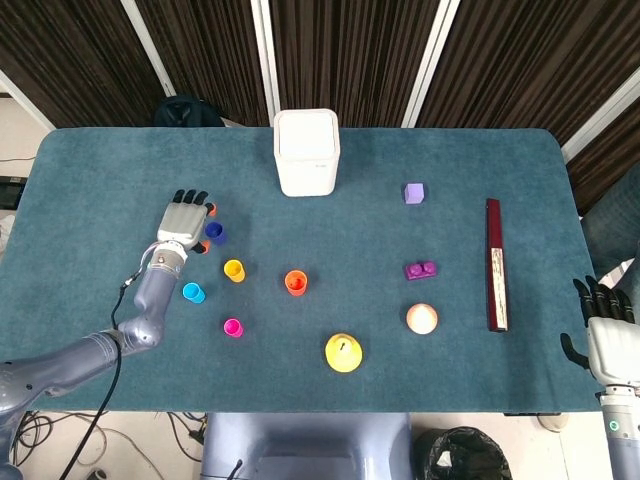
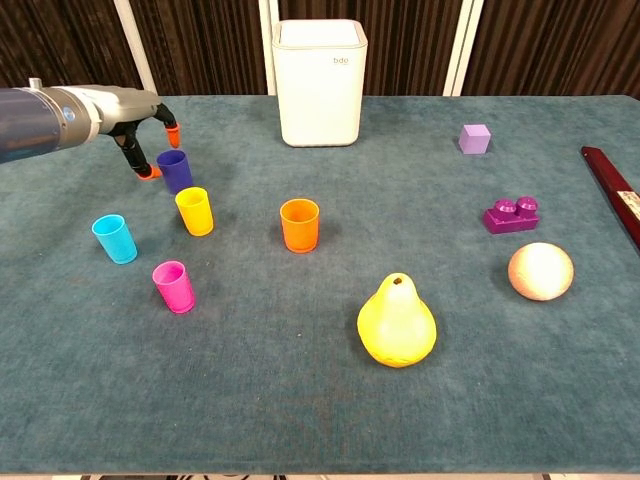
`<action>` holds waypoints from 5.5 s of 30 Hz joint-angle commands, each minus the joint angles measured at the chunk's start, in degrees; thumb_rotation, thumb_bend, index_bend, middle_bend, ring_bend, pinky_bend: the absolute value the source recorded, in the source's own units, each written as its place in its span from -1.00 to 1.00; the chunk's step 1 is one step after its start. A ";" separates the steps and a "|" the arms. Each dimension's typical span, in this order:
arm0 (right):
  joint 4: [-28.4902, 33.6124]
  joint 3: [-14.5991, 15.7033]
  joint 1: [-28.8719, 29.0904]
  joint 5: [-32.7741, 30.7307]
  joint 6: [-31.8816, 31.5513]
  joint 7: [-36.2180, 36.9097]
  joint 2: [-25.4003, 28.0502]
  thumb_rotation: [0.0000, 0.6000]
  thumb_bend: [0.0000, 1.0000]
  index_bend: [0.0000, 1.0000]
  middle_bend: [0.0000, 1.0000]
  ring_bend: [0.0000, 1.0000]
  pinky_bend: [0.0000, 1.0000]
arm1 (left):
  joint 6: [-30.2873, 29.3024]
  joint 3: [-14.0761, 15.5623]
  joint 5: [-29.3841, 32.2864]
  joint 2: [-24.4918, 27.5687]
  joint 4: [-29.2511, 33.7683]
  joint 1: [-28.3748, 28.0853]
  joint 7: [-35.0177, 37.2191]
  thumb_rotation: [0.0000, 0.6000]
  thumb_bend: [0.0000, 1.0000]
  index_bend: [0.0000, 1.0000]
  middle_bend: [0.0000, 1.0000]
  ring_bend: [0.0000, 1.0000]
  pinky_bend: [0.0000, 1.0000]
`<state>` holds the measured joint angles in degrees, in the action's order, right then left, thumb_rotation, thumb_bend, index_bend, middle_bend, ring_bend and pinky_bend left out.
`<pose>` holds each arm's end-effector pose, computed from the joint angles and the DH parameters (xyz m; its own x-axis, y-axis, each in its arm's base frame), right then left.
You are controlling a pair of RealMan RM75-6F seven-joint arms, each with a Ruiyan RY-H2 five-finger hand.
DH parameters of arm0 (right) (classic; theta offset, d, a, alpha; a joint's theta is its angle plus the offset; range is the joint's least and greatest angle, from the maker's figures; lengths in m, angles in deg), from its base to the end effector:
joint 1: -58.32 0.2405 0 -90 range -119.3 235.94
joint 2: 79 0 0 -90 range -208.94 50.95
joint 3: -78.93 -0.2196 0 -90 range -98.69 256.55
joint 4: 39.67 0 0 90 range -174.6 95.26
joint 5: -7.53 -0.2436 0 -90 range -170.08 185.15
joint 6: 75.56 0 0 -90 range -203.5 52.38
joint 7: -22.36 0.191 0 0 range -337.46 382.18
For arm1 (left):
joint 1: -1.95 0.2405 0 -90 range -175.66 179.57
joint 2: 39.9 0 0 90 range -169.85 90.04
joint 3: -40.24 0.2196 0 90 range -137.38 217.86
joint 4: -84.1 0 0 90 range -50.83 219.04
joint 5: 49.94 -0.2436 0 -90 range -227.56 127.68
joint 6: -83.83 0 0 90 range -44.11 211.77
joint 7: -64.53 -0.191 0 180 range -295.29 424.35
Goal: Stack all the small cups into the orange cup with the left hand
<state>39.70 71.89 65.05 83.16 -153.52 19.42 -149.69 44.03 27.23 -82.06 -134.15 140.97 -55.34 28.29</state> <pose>-0.3533 -0.2559 0.1135 0.4998 -0.0369 0.8654 -0.8510 0.1651 0.4985 -0.1656 0.4876 -0.0460 0.6051 0.3265 0.7261 0.7877 -0.1130 -0.6056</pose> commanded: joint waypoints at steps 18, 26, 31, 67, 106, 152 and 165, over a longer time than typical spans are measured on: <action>0.07 -0.26 -0.19 0.24 -0.77 0.44 -0.09 1.00 -0.14 -0.88 -1.00 -0.87 -1.00 | -1.37 0.98 -0.19 -0.73 1.13 -0.94 -0.74 1.00 -0.26 -0.04 -0.72 -1.00 -1.00; 0.00 -0.45 -0.30 0.20 -1.10 0.86 -0.24 1.00 -0.14 -0.88 -1.00 -0.87 -1.00 | -4.00 0.17 -0.78 2.39 5.76 -1.15 -1.03 1.00 -0.24 -0.03 -0.71 -1.00 -1.00; 0.05 -0.64 -0.41 -0.05 -1.24 1.08 -0.19 1.00 -0.14 -0.88 -1.00 -0.87 -1.00 | -6.01 -1.64 -1.80 5.55 12.63 -1.77 -0.60 1.00 -0.24 -0.04 -0.71 -1.00 -1.00; 1.08 -1.25 -1.10 0.63 -2.86 3.53 0.94 1.00 -0.14 -0.88 -1.00 -0.87 -1.00 | -12.69 1.73 6.18 12.13 40.56 -10.34 -8.78 1.00 -0.25 -0.04 -0.69 -1.00 -1.00; 1.34 -1.72 -1.71 0.07 -3.43 4.30 1.43 1.00 -0.14 -0.88 -1.00 -0.87 -1.00 | -13.73 6.04 3.66 4.83 33.90 -12.15 -8.94 1.00 -0.35 -0.71 -0.79 -1.00 -1.00; 1.06 -1.97 -1.54 -1.09 -2.55 2.96 0.84 1.00 -0.14 -0.88 -1.00 -0.87 -1.00 | -5.46 9.33 -7.30 11.81 26.11 -2.42 7.79 1.00 -0.49 -0.53 -0.74 -1.00 -1.00; 0.51 -1.80 -1.23 -1.14 -1.87 2.68 0.22 1.00 -0.14 -0.88 -1.00 -0.87 -1.00 | -3.39 9.42 -10.27 14.88 28.37 -0.81 11.40 1.00 -0.56 -0.51 -0.74 -1.00 -1.00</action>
<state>40.22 70.09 63.81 82.03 -155.39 22.11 -149.46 40.40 36.28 -92.23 -119.55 169.22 -56.22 39.98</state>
